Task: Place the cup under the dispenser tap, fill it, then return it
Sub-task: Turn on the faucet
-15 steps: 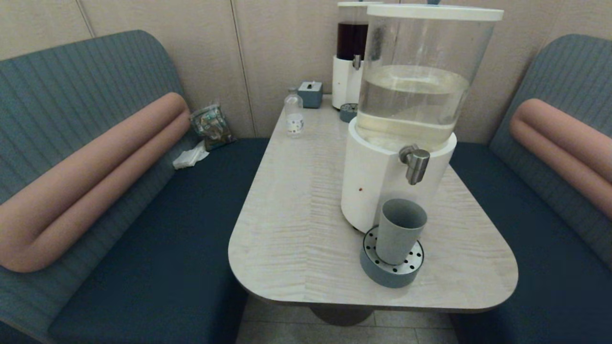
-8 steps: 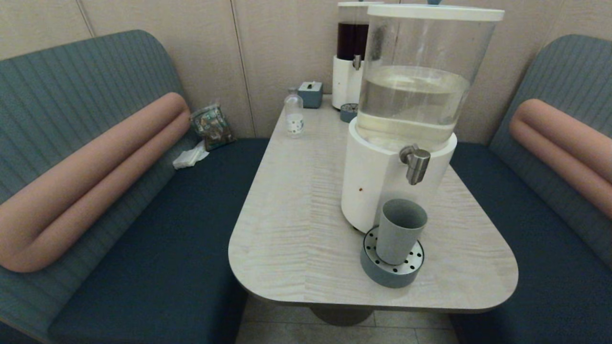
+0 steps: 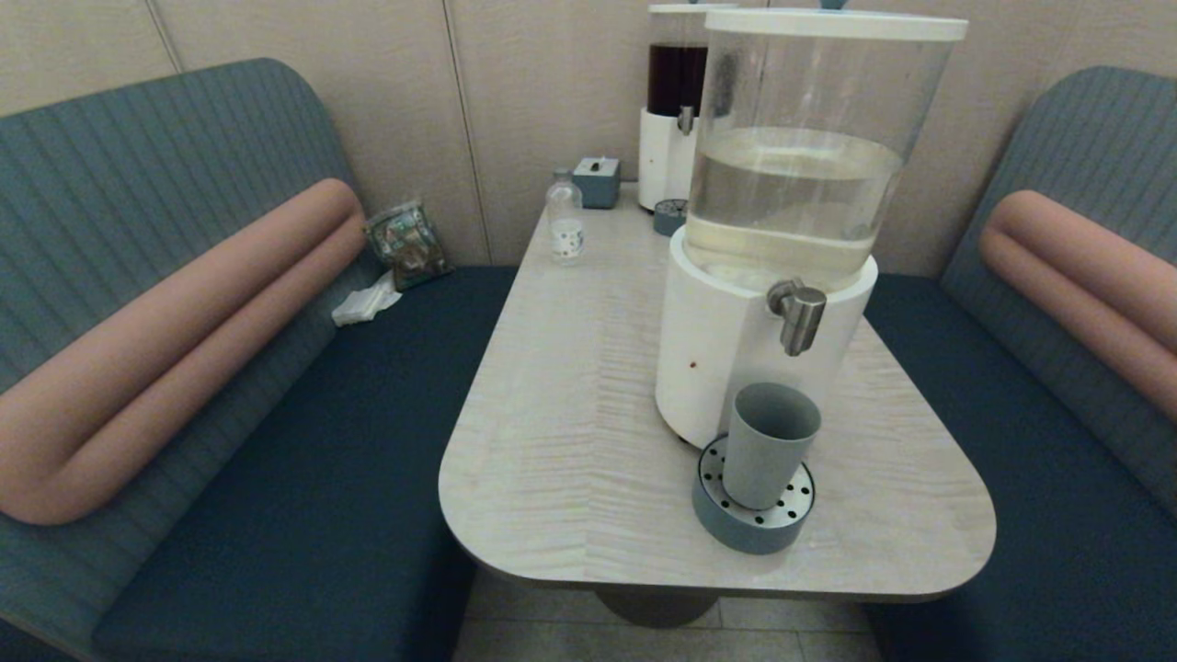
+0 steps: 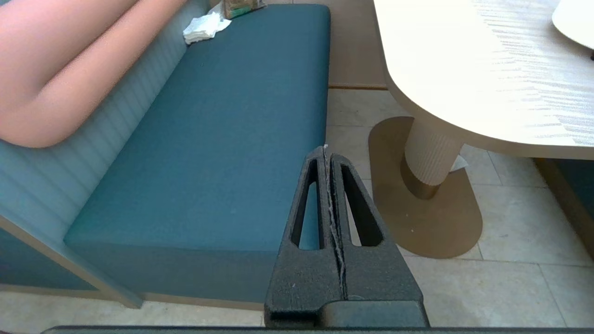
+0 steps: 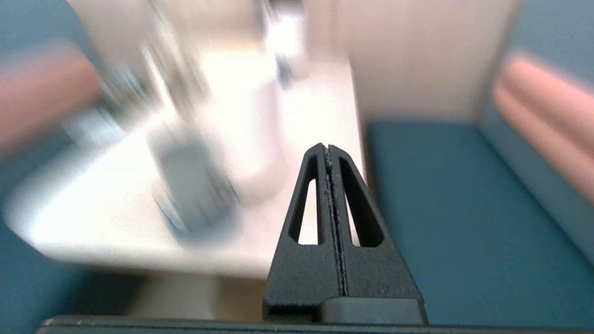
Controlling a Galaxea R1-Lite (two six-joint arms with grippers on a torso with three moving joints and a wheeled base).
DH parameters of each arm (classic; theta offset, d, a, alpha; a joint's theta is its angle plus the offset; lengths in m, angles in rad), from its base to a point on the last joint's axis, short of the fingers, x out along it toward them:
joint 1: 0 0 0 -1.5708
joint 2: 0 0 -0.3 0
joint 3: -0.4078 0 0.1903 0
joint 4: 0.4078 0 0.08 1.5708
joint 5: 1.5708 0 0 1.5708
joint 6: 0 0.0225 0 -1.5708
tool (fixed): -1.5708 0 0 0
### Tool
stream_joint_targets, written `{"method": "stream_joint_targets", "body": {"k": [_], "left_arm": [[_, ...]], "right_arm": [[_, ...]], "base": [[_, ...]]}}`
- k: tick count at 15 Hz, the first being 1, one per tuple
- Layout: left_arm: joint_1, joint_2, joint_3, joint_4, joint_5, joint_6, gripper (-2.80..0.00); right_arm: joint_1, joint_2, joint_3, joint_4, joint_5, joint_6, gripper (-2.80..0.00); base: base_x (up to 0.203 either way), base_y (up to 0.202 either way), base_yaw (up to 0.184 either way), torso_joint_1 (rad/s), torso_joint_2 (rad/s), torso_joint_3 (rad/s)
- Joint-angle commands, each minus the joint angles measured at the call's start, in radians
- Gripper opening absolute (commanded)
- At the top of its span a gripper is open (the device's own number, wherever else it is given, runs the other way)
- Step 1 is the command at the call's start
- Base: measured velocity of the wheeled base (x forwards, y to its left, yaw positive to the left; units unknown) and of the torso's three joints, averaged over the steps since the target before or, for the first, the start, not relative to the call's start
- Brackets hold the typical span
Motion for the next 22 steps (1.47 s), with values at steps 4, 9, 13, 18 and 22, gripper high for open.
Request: {"method": "stream_joint_targets", "body": {"k": [4,9,13,18,22], "left_arm": [[0.000,0.003,0.002,0.000,0.001,0.000,-2.80],[0.000,0.003,0.002,0.000,0.001,0.000,-2.80],[0.000,0.003,0.002,0.000,0.001,0.000,-2.80],[0.000,0.003,0.002,0.000,0.001,0.000,-2.80],[0.000,0.003,0.002,0.000,0.001,0.000,-2.80]], "right_arm": [[0.052,0.799,-0.958,0.401,0.054,0.082,-2.80],[0.216,1.271,-1.352,0.851,0.092,-0.058,-2.80],[0.264,1.345,-1.279,0.877,0.107,-0.284,-2.80],[0.275,1.416,-1.283,0.779,0.168,-0.277,-2.80],[0.307,1.469,-1.305,0.720,0.181,-0.276,-2.80]], "base": [[0.000,0.000,0.000,0.000,0.00,0.000],[0.000,0.000,0.000,0.000,0.00,0.000],[0.000,0.000,0.000,0.000,0.00,0.000],[0.000,0.000,0.000,0.000,0.00,0.000],[0.000,0.000,0.000,0.000,0.00,0.000]]}}
